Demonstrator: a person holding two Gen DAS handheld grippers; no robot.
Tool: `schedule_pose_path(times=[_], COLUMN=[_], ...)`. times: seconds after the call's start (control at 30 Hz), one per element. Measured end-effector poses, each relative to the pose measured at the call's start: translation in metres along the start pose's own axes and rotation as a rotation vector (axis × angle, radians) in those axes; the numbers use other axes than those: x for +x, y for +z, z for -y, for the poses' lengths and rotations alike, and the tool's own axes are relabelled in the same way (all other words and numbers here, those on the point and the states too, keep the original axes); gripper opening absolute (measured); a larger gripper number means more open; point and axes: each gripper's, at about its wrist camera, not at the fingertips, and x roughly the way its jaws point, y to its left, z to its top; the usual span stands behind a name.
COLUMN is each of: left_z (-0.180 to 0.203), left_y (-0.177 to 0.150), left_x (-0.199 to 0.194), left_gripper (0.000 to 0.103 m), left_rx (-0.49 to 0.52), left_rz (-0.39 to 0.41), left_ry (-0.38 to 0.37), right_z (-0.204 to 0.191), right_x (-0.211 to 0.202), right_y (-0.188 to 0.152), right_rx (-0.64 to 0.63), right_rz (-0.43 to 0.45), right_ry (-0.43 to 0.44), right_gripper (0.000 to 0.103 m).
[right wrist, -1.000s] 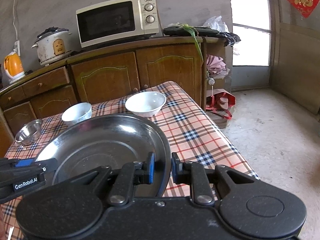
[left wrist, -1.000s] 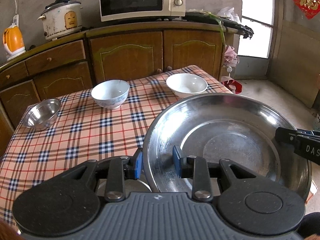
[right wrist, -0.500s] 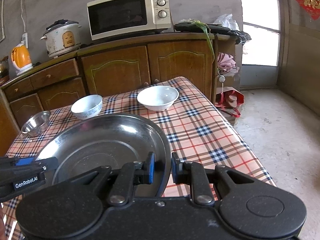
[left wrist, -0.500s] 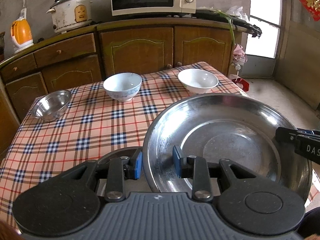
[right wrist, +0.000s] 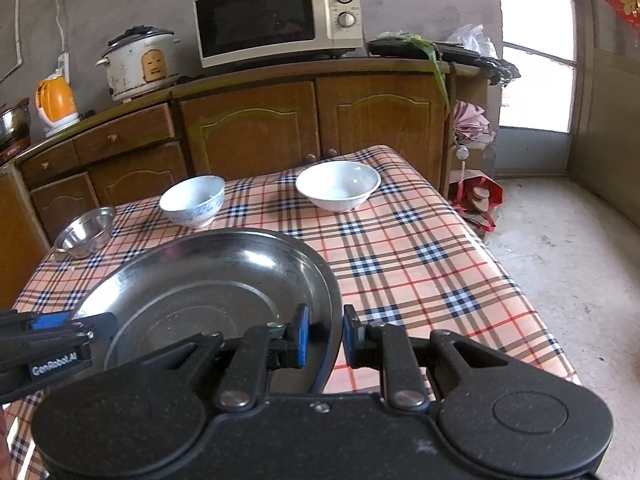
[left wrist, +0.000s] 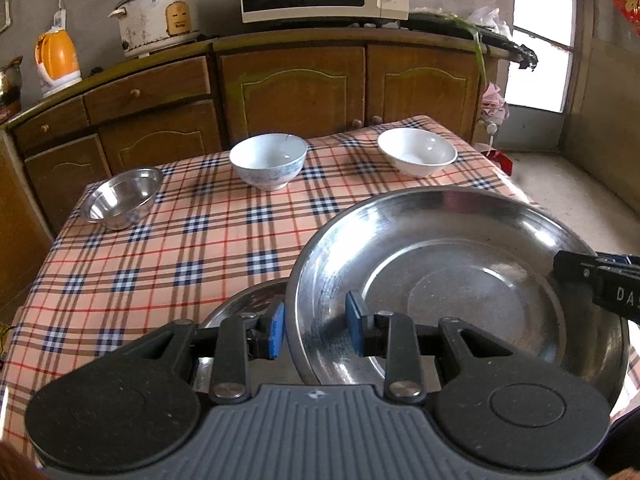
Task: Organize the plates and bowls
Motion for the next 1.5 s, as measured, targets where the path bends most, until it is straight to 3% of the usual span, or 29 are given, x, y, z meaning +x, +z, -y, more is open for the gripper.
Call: schedule_pose_path(times=[1.5], left_z=[-0.054], left_y=[-0.034], left_x=[0.031], left_gripper=[0.032], left_rx=[-0.051], left_rz=[-0.153], left_ry=[0.094], right_z=[-0.059], right_x=[0.063], right_y=[-0.036], right_rx=[-0.066], right_rz=[-0.153], right_ry=[0.110], right_gripper=[0.023])
